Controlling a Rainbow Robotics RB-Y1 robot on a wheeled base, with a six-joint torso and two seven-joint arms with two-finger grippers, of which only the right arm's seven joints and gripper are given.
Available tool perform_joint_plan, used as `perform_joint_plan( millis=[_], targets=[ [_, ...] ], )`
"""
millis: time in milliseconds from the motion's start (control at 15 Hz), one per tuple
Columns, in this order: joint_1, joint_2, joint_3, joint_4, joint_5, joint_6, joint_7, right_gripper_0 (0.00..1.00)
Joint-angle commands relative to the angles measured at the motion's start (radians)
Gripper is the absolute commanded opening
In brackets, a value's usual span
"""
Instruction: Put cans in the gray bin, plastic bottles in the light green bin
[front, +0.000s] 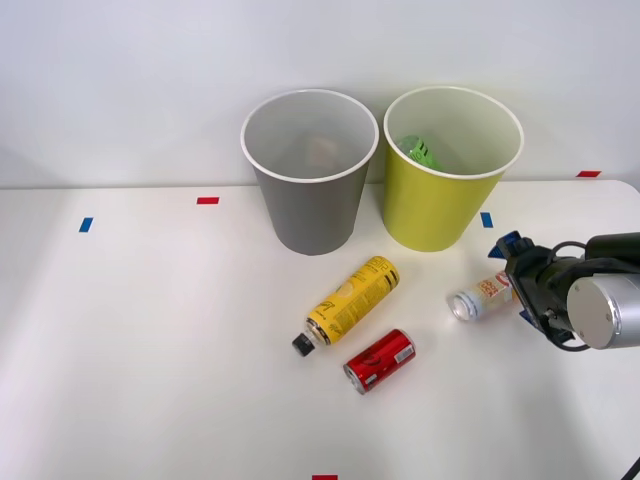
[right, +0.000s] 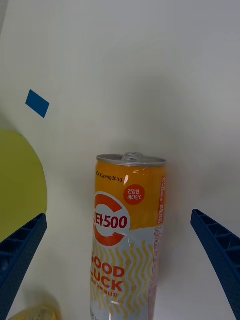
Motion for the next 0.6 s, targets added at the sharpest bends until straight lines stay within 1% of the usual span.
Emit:
perform_joint_plan(
  millis=[67,600],
  targets=[
    [-0.006,-0.003,0.011,0.029,0.029,0.001,0.0,1.0],
    [-0.034,-0.001,0.04,0.057,0.042,0.004,-0.009,1.0]
  ],
)
